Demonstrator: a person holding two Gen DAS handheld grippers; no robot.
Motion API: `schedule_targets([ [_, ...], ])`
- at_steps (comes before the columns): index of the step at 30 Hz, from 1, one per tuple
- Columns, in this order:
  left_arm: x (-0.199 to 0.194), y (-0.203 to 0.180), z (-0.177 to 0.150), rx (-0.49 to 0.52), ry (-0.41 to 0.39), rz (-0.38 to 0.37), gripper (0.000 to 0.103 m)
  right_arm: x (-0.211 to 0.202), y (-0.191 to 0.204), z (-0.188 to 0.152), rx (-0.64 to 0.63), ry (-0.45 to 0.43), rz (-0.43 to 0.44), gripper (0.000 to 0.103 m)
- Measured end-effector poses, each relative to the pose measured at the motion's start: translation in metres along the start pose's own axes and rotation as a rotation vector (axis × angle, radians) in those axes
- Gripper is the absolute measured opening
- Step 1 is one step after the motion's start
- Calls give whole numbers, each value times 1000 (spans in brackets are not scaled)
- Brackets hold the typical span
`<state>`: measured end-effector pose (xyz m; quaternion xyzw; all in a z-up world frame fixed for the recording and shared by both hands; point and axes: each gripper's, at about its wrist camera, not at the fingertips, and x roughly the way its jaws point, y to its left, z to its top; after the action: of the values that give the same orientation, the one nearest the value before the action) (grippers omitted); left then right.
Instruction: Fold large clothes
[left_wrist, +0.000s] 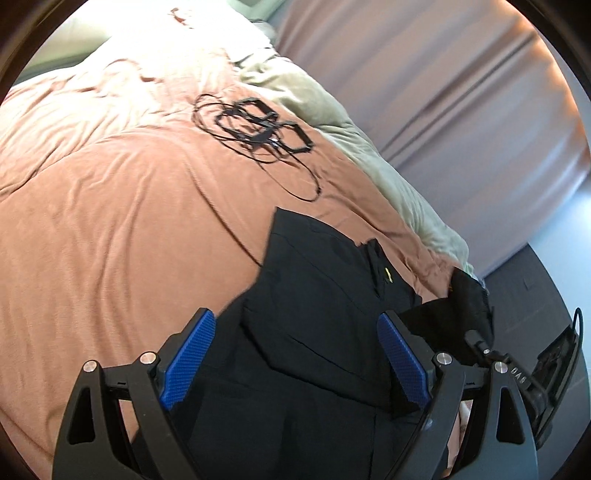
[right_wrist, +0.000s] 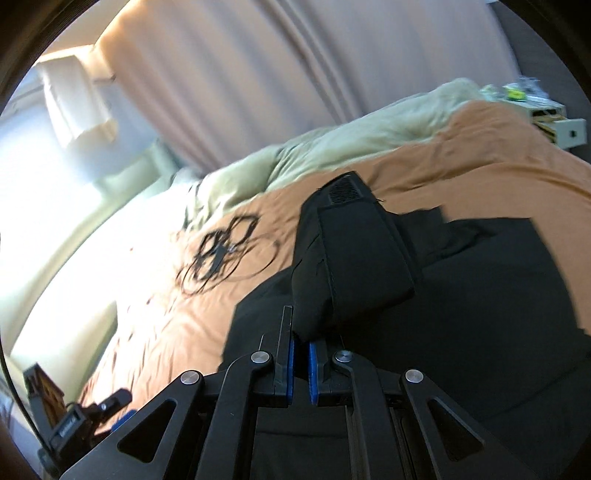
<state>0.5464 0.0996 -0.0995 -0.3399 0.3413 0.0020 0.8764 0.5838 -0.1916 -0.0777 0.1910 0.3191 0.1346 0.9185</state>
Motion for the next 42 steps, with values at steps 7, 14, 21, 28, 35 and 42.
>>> schedule_targets([
  [7,-4,14,4,-19,-18,36,91,47,48,-39,-76,243,168,56],
  [14,2,13,2,-10,-6,42,91,11,1,-42,-27,225,47,66],
  [21,17,-4,-7,59,19,35,91,-50,-88,-38,93,163,-102,66],
  [28,46,-29,-31,172,78,121,87,-66,-192,-53,343,199,-221,66],
  [35,65,-50,-50,277,109,189,87,-50,-233,-71,487,231,-195,53],
  [42,74,-55,-59,338,122,251,87,-30,-226,-68,485,208,-132,6],
])
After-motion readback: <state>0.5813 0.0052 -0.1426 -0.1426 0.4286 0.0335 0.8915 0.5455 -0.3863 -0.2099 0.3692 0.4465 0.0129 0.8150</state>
